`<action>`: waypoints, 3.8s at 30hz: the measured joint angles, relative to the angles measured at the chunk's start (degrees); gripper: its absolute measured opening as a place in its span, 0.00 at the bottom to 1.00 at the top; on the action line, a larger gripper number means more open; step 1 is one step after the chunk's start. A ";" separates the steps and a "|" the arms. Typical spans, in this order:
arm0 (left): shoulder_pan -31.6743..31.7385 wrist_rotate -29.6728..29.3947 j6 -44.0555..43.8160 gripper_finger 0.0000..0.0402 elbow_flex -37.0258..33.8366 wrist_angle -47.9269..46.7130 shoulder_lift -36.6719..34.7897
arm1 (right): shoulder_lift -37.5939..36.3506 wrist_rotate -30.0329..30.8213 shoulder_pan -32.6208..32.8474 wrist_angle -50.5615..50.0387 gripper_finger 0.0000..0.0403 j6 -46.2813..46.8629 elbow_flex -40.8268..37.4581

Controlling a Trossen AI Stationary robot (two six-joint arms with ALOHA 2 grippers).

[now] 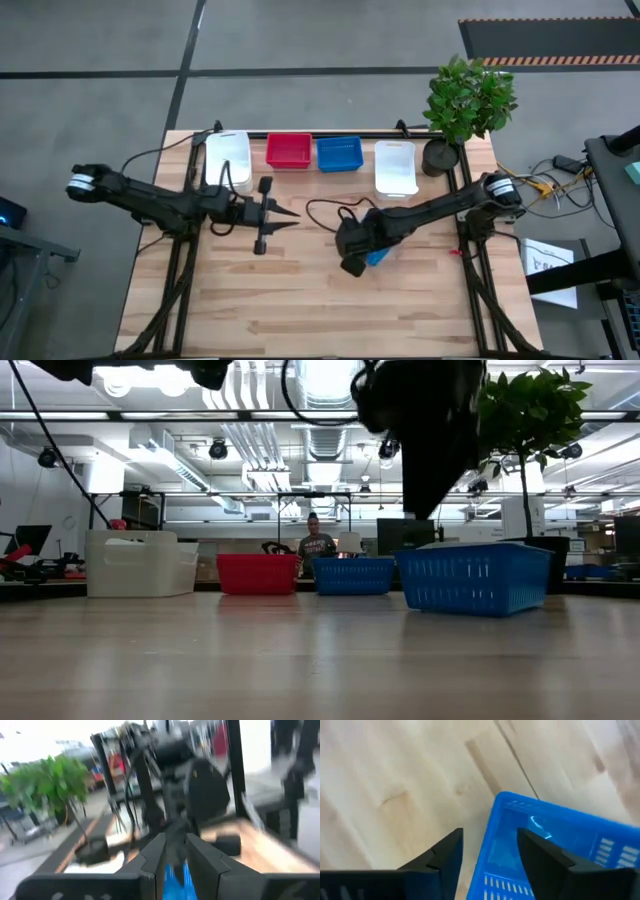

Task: Stack baskets by color
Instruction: Stack the bottom blue bin on the blue bins

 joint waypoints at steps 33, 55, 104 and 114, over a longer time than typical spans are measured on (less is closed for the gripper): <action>-0.01 -2.44 -7.39 0.14 -2.58 24.14 6.11 | -13.11 -6.07 3.79 -6.20 0.42 -44.32 -12.51; 0.00 -2.37 -10.60 0.14 -2.29 38.35 6.61 | -10.29 1.09 4.67 -5.80 0.35 -49.95 -13.13; 0.87 -12.69 11.94 0.14 -3.77 9.55 -9.03 | -11.31 8.19 -3.79 4.50 0.02 -45.61 -1.46; 0.87 -12.93 15.21 0.14 -7.85 12.43 -17.03 | -11.31 8.01 -18.29 10.51 0.02 -56.41 2.32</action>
